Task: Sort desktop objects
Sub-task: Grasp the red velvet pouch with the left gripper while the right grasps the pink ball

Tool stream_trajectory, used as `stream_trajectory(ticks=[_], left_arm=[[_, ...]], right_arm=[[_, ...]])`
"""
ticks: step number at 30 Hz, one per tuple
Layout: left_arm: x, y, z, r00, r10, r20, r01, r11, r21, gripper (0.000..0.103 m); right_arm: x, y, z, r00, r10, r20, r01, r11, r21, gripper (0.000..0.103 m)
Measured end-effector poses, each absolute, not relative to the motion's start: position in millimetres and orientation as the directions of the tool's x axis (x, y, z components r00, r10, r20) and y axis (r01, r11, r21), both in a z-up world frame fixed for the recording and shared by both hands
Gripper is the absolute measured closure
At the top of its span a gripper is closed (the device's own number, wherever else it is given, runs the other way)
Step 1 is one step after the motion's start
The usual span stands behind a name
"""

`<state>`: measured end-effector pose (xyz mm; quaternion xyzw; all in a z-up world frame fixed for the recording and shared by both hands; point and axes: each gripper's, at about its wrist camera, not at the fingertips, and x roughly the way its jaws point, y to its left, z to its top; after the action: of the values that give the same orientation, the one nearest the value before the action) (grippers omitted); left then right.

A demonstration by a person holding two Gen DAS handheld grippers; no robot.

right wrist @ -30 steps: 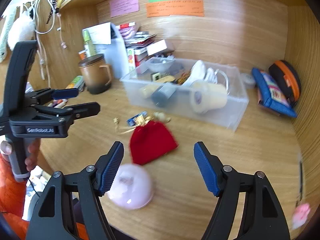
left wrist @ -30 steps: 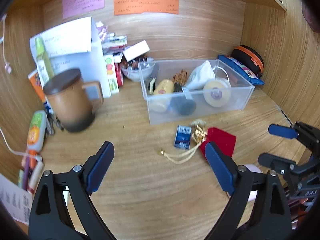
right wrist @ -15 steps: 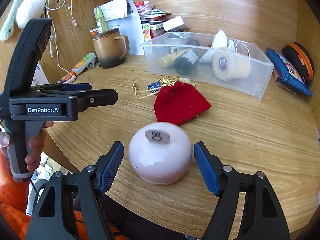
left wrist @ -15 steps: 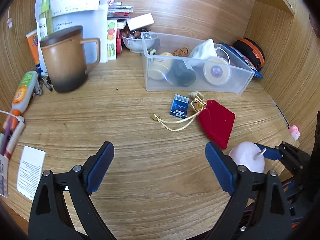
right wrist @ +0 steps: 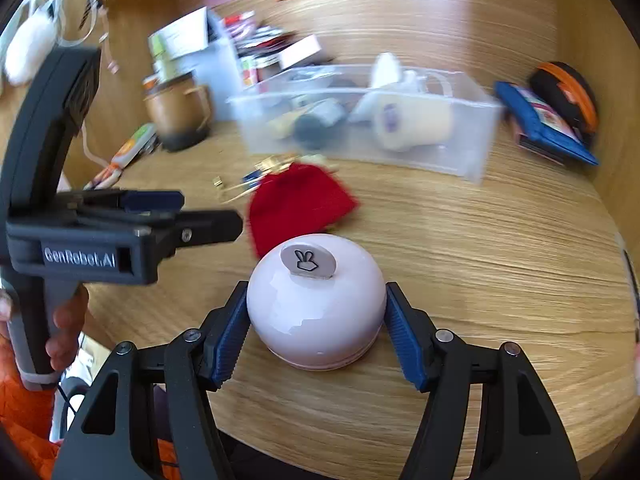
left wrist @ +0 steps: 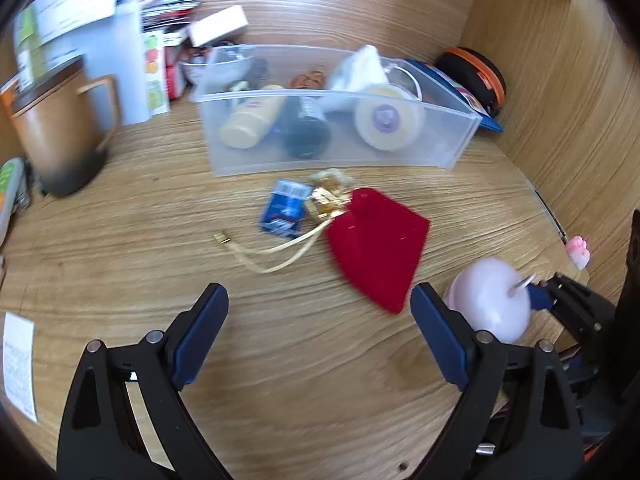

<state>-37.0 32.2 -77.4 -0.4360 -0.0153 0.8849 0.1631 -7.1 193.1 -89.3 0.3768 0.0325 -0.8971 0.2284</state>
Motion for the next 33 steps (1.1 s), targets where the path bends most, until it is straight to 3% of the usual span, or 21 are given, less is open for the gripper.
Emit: stream_trajectory(ticks=[9,16,20,27,33], left_arm=[[-67.3,68.5,-84.7,-0.503,0.350,-0.790,-0.299,-0.928,-0.222,0.010],[-80.3,83.8,-86.9,-0.511,0.296,-0.807,-0.286,-0.944,-0.165,0.011],[-80.6,92.7,-87.2,-0.528,0.243,-0.814,-0.302,-0.949,-0.088,0.030],[-75.2,80.2,-82.6,-0.541,0.292,-0.788,-0.314,-0.940,-0.133,0.062],[-70.7,77.3,-76.9,-0.559,0.308,-0.770,-0.324,-0.936,-0.140,0.079]], right_arm=[[-20.4,247.1,-70.3,-0.678,-0.329,-0.657,0.335,-0.934,0.121,0.042],[-30.8,261.7,-66.1,-0.688,-0.337,-0.643,0.319,-0.936,0.150,0.042],[-35.2,260.9,-67.7,-0.686,-0.347,-0.640,0.323,-0.933,0.159,0.042],[-40.1,253.0,-67.6,-0.675,-0.367,-0.640,0.345,-0.924,0.166,0.042],[-40.7,242.7,-59.4,-0.681,-0.372,-0.631,0.367,-0.919,0.147,0.042]])
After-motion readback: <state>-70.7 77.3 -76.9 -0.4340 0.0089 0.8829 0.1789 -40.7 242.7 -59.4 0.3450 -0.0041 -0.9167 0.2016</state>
